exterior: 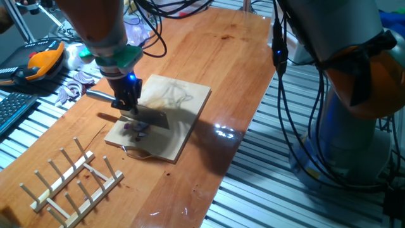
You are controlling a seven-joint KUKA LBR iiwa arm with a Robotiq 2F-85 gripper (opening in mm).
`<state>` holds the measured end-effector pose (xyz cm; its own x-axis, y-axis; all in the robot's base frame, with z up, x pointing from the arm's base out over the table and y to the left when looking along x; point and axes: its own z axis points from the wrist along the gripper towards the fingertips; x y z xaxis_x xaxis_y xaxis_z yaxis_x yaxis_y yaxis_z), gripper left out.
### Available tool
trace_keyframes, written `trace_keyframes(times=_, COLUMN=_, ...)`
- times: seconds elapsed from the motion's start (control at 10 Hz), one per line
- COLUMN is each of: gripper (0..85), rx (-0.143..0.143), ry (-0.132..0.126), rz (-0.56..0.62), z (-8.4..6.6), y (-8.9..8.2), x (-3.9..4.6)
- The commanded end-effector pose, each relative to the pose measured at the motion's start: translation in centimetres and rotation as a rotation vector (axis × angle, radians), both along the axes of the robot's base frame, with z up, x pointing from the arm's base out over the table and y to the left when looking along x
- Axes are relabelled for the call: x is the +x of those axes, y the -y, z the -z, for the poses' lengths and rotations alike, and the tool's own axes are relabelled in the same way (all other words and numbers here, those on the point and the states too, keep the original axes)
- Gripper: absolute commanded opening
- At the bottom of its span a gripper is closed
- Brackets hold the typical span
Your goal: Chop the onions
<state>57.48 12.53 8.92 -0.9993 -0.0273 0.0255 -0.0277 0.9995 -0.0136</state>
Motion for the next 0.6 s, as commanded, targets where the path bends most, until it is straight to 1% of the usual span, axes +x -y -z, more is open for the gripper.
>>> trace_keyframes(times=0.0, gripper=0.0, rx=0.003, ry=0.007, rz=0.004, z=0.1, y=0.0, x=0.0)
trace_keyframes(times=0.2, gripper=0.0, rx=0.008, ry=0.018, rz=0.005, z=0.3, y=0.1, x=0.11)
trace_keyframes(times=0.5, gripper=0.0, rx=0.024, ry=0.058, rz=0.005, z=1.6, y=0.2, x=0.16)
